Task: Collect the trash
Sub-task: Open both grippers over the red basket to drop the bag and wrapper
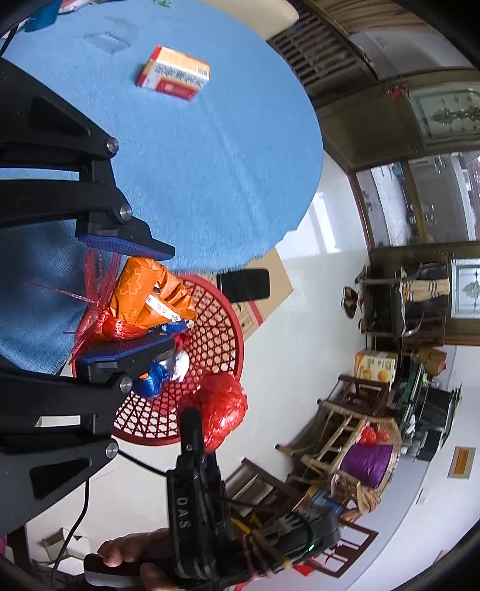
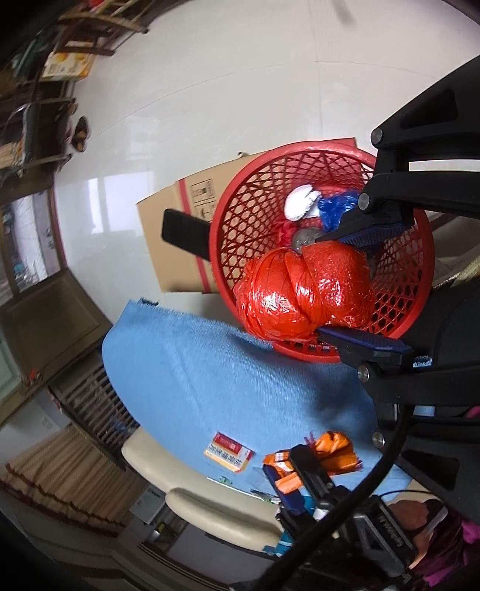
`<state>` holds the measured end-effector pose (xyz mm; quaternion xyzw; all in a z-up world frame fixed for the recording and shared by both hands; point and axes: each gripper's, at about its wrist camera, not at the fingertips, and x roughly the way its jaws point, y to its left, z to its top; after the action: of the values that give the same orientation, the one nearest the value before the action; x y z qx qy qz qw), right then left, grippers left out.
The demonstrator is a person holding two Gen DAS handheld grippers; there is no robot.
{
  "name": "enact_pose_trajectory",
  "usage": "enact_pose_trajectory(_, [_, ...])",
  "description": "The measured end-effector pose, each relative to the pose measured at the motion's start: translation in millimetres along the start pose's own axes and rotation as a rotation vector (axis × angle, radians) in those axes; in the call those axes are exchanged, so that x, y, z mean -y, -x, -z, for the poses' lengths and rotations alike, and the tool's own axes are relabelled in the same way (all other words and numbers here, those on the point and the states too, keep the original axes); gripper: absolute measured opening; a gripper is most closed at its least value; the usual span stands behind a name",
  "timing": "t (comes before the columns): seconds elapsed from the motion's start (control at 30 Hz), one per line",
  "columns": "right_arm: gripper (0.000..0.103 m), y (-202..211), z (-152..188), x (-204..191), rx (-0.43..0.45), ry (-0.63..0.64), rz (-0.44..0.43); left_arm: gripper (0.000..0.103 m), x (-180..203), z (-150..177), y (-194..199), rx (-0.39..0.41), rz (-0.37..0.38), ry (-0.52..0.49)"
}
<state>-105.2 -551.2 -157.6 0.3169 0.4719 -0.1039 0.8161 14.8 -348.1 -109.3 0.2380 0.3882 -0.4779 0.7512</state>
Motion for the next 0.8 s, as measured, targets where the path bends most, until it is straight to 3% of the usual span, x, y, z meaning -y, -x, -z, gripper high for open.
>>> enact_pose_trajectory(0.33, [0.044, -10.0, -0.4, -16.0, -0.033, -0.067, 0.059, 0.043, -12.0, 0.3, 1.8, 0.02, 0.087, -0.037])
enact_pose_trajectory(0.8, [0.045, 30.0, -20.7, -47.9, 0.036, -0.064, 0.156, 0.044, -11.3, -22.9, 8.1, 0.083, 0.197, -0.091])
